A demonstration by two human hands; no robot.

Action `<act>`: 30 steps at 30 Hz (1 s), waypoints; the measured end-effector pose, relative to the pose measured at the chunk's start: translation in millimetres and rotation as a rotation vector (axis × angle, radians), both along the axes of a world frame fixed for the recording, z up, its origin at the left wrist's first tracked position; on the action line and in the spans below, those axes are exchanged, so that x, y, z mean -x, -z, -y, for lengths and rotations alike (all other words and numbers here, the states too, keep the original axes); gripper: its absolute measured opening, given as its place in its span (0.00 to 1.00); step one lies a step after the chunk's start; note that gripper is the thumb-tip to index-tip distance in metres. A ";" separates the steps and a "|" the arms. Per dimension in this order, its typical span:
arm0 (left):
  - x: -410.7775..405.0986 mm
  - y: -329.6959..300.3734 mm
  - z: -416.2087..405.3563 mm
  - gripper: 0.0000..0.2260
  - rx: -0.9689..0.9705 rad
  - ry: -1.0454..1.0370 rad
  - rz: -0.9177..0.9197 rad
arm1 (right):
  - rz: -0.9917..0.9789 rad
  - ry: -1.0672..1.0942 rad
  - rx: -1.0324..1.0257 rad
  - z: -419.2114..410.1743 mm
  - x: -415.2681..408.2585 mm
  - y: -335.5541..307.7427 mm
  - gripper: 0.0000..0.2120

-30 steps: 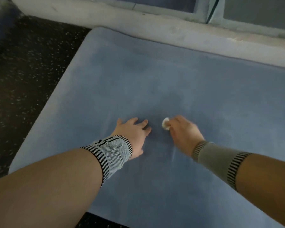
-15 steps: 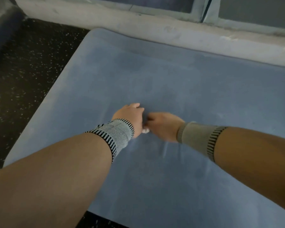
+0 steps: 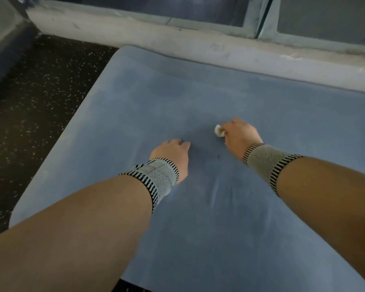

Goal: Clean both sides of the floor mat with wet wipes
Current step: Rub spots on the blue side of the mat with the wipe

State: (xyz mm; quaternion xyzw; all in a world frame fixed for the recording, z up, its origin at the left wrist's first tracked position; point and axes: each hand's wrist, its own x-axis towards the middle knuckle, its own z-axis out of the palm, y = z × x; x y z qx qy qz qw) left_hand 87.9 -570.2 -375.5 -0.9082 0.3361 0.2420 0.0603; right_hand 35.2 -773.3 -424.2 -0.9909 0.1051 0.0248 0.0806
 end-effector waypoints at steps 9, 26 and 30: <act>1.9 4.1 2.4 0.27 -0.007 -0.010 0.031 | -0.038 -0.327 -0.078 -49.5 42.9 -3.0 0.12; -4.4 5.3 9.2 0.22 0.026 -0.065 0.040 | 0.019 0.183 0.014 -1.9 36.8 -14.0 0.13; -8.2 5.4 10.3 0.23 0.068 -0.092 0.014 | -0.137 -0.297 -0.176 -63.5 63.5 -4.0 0.08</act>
